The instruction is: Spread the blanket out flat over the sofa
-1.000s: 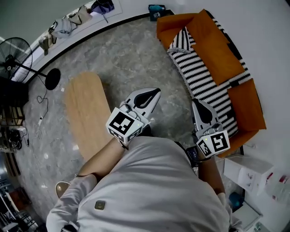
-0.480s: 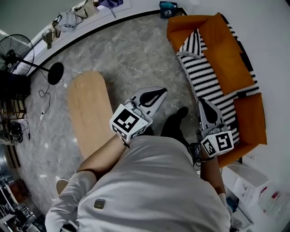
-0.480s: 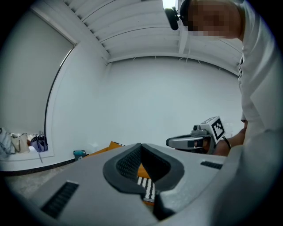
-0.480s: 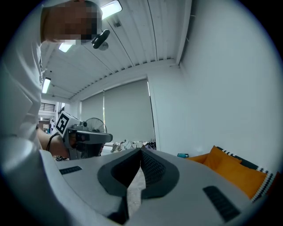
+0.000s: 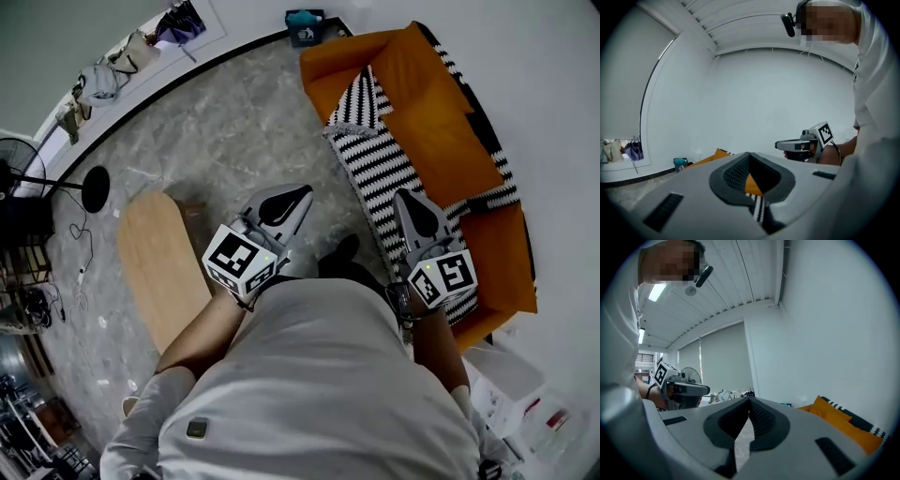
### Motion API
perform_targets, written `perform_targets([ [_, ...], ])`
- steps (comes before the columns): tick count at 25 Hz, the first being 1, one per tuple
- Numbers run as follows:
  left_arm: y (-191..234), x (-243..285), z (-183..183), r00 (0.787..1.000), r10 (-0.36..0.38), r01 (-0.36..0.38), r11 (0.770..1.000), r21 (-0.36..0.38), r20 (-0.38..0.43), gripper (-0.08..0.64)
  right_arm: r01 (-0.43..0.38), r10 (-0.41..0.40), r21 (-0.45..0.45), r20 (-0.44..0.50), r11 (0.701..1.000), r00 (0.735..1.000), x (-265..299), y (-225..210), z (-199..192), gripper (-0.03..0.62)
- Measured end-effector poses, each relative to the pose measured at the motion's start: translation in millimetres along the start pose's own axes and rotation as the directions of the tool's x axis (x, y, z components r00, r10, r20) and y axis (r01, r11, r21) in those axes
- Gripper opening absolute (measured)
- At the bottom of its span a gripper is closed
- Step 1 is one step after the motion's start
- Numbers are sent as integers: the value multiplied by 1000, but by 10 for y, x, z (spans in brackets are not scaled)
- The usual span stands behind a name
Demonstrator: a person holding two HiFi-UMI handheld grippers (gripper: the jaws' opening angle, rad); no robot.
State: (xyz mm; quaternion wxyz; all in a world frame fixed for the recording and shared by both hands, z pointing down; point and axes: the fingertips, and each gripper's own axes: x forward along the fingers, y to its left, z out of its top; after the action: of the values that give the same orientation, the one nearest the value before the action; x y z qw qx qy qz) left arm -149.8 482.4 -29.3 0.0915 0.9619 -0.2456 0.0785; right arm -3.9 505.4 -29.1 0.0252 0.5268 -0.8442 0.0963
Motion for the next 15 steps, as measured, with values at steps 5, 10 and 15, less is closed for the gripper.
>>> perform_targets([
  [5,130,670,134,1000,21,-21,1000,1,-9,9,7,-7,-1,-19,1000,1000,90,-811,82,26],
  [10,303,1100,130,999,13,-13,1000,-5,-37,9,33,-32,34,-27,999,999,275,-1327,50,26],
  [15,615,1427,175,999,-12,12,1000,-12,-45,9,78,-75,59,-46,995,996,531,-1668,11,26],
])
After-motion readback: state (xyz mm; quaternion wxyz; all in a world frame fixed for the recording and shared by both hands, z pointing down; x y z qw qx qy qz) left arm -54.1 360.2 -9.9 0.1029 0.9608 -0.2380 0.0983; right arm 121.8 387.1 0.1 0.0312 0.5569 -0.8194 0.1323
